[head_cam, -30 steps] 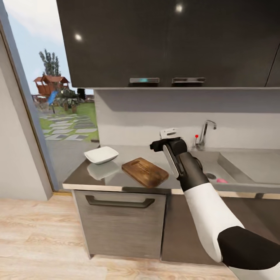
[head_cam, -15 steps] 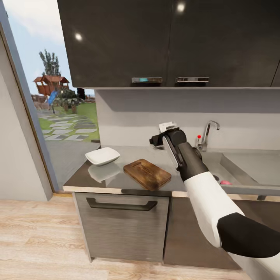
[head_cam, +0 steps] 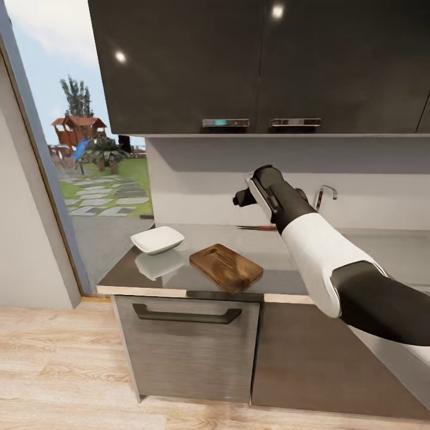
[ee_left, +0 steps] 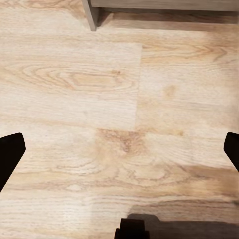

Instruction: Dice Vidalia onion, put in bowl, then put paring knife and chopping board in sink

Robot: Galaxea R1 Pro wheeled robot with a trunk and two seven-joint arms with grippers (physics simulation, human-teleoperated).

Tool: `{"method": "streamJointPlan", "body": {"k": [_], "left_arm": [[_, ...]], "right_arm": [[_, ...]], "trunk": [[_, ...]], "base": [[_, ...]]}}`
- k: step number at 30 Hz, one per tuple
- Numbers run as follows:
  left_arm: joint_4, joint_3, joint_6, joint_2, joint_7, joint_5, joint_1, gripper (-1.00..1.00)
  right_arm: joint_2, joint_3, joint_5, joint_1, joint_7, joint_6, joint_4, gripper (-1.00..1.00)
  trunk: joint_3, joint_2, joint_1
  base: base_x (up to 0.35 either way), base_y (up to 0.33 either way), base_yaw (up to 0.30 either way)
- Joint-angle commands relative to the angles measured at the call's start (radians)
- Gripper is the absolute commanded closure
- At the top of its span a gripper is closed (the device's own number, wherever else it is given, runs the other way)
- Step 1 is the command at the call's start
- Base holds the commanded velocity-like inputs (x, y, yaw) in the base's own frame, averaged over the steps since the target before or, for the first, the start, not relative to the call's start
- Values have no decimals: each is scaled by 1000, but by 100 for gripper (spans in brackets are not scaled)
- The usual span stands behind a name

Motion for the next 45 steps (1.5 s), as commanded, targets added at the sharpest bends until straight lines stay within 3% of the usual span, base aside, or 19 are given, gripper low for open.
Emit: {"method": "streamJointPlan", "body": {"k": [1, 6, 9, 26, 29, 33, 35, 40, 45], "left_arm": [[-1, 0, -2, 0, 2, -1, 0, -100], [-1, 0, -2, 0, 2, -1, 0, -100], [-1, 0, -2, 0, 2, -1, 0, -100], [-1, 0, -2, 1, 2, -1, 0, -100], [-1, 0, -2, 2, 2, -1, 0, -100], [-2, 0, -2, 3, 2, -2, 0, -100], [-2, 0, -2, 3, 2, -2, 0, -100], [-2, 0, -2, 3, 2, -2, 0, -100], [-3, 0, -2, 3, 2, -2, 0, -100]], "right_arm": [[0, 4, 1, -2, 23, 5, 2, -100], [0, 7, 5, -3, 208, 5, 5, -100], [0, 8, 7, -3, 281, 4, 5, -100], [0, 17, 11, -2, 322, 4, 7, -100], [0, 61, 12, -1, 323, 2, 24, -100], [0, 183, 10, -1, 334, -19, 67, -100], [0, 221, 10, 0, 353, -44, 84, -100], [0, 256, 11, -1, 439, -93, 126, -100], [0, 261, 12, 0, 469, -104, 137, -100]], "trunk": [[-1, -1, 0], [-1, -1, 0], [-1, -1, 0], [-1, -1, 0], [-1, -1, 0], [-1, -1, 0], [-1, -1, 0], [-1, -1, 0], [-1, -1, 0]], "base": [[0, 0, 0], [0, 0, 0], [0, 0, 0], [0, 0, 0], [0, 0, 0], [0, 0, 0], [0, 0, 0], [0, 0, 0], [0, 0, 0]]}}
